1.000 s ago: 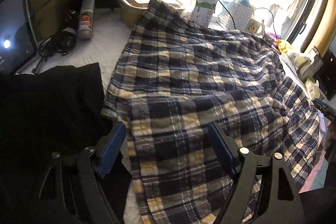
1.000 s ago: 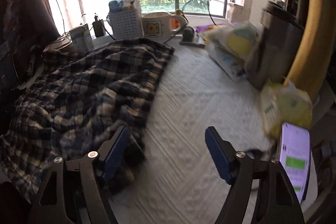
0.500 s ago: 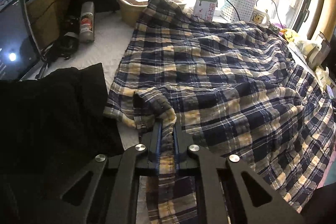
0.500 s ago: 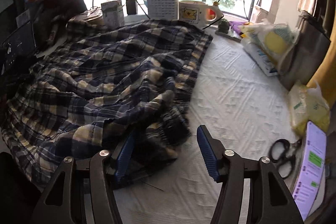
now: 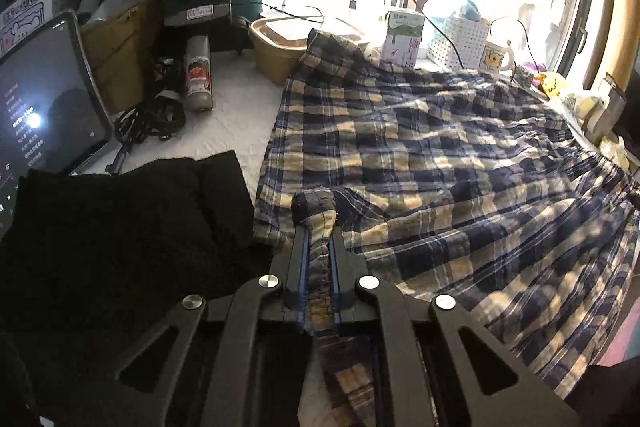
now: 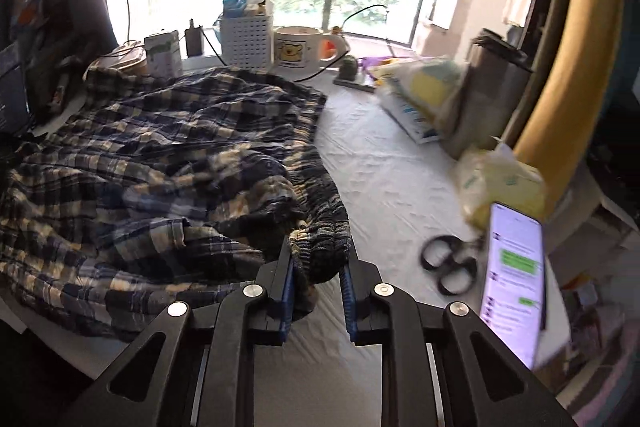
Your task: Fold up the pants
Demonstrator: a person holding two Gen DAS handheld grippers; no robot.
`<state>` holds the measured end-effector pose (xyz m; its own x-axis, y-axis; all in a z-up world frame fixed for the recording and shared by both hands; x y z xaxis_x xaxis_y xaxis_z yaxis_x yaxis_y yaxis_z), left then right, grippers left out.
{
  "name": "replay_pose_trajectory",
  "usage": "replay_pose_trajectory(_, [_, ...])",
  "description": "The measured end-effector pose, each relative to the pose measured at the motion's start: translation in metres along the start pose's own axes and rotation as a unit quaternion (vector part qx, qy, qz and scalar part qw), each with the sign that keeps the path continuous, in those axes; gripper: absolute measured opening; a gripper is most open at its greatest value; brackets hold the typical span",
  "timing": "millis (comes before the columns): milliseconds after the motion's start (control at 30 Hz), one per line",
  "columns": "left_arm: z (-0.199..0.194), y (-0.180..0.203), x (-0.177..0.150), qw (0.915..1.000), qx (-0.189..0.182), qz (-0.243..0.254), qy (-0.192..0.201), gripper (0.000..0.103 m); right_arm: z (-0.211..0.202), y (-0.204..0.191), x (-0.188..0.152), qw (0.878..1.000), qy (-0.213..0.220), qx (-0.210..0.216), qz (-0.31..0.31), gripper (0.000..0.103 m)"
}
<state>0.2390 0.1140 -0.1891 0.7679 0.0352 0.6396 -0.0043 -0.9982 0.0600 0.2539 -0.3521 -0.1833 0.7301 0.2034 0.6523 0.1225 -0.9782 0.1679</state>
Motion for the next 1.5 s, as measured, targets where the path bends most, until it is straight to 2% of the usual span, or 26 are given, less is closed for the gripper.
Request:
replay_pose_trajectory(100, [0.01,-0.008,-0.012,0.9997,0.002,-0.012,-0.022,0.013,0.013,0.0,-0.019,1.0,-0.025,-0.012,0.002,0.02])
replay_pose_trajectory(167, [0.005,-0.01,-0.015,0.9997,-0.001,-0.013,-0.021,0.024,0.02,-0.002,-0.028,0.999,-0.032,-0.014,0.007,0.02])
replay_pose_trajectory(233, [-0.008,-0.008,-0.016,0.9999,-0.009,-0.01,-0.004,0.066,0.019,-0.005,-0.028,0.999,-0.025,-0.014,0.013,0.02])
replay_pose_trajectory(267, [-0.015,-0.007,-0.018,0.9998,-0.017,-0.009,0.003,0.071,0.016,-0.007,-0.025,1.0,-0.014,-0.011,0.018,0.02])
replay_pose_trajectory(333, [-0.027,-0.001,-0.023,0.9994,-0.032,0.003,0.01,0.072,0.011,-0.01,-0.019,1.0,-0.002,-0.01,0.02,0.02])
replay_pose_trajectory(433, [-0.043,0.007,-0.042,0.9988,-0.036,0.031,0.008,0.072,0.002,-0.015,-0.011,1.0,0.014,-0.01,0.019,0.021])
replay_pose_trajectory(467, [-0.049,0.011,-0.05,0.9983,-0.045,0.037,0.009,0.072,0.0,-0.017,-0.009,1.0,0.018,-0.012,0.019,0.026])
replay_pose_trajectory(600, [-0.07,0.036,-0.081,0.9944,-0.092,0.052,0.009,0.073,-0.008,-0.024,-0.009,0.999,0.027,-0.016,0.016,0.033])
replay_pose_trajectory(633, [-0.073,0.041,-0.087,0.9934,-0.099,0.058,0.009,0.073,-0.009,-0.025,-0.008,0.999,0.03,-0.018,0.016,0.046])
replay_pose_trajectory(667, [-0.078,0.049,-0.096,0.9923,-0.107,0.06,0.01,0.073,-0.011,-0.026,-0.008,0.999,0.034,-0.02,0.017,0.069])
replay_pose_trajectory(733, [-0.085,0.061,-0.108,0.9901,-0.13,0.053,0.009,0.073,-0.021,-0.029,-0.007,0.999,0.047,-0.021,0.016,0.095])
replay_pose_trajectory(833, [-0.092,0.078,-0.124,0.9865,-0.155,0.052,0.012,0.073,-0.032,-0.034,-0.008,0.998,0.055,-0.024,0.011,0.095])
replay_pose_trajectory(933, [-0.09,0.089,-0.134,0.9863,-0.146,0.076,0.009,0.073,-0.041,-0.038,-0.01,0.998,0.059,-0.025,0.007,0.095])
replay_pose_trajectory(1067, [-0.085,0.097,-0.144,0.986,-0.107,0.127,0.013,0.073,-0.048,-0.041,-0.013,0.998,0.06,-0.021,0.005,0.095])
replay_pose_trajectory(1133, [-0.072,0.092,-0.145,0.9888,-0.072,0.131,0.005,0.073,-0.048,-0.043,-0.015,0.998,0.059,-0.019,0.004,0.095])
replay_pose_trajectory(1200, [-0.068,0.089,-0.143,0.9899,-0.064,0.126,0.013,0.074,-0.047,-0.043,-0.017,0.998,0.057,-0.016,0.004,0.095])
replay_pose_trajectory(1300, [-0.064,0.086,-0.136,0.9907,-0.043,0.128,0.022,0.073,-0.042,-0.042,-0.022,0.999,0.051,-0.014,0.009,0.095])
replay_pose_trajectory(1367, [-0.062,0.085,-0.131,0.991,-0.034,0.126,0.031,0.068,-0.039,-0.04,-0.026,0.999,0.047,-0.012,0.014,0.095])
replay_pose_trajectory(1433, [-0.059,0.085,-0.125,0.9916,-0.037,0.119,0.036,0.029,-0.036,-0.039,-0.03,0.999,0.043,-0.013,0.016,0.095])
replay_pose_trajectory(1500, [-0.057,0.084,-0.118,0.9925,-0.048,0.107,0.036,0.011,-0.032,-0.037,-0.035,0.999,0.038,-0.018,0.015,0.095])
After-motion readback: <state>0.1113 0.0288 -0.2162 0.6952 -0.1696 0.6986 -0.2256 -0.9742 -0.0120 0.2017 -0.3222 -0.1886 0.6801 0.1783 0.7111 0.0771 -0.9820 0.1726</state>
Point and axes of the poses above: each gripper's, at about its wrist camera, not at the fingertips, and z roughly the way its jaws point, y to its right, x to its top, the point moved 10 cm from there along z, roughly the way its jaws point, and after that the axes turned 2 degrees about -y, right-handed, at the moved point
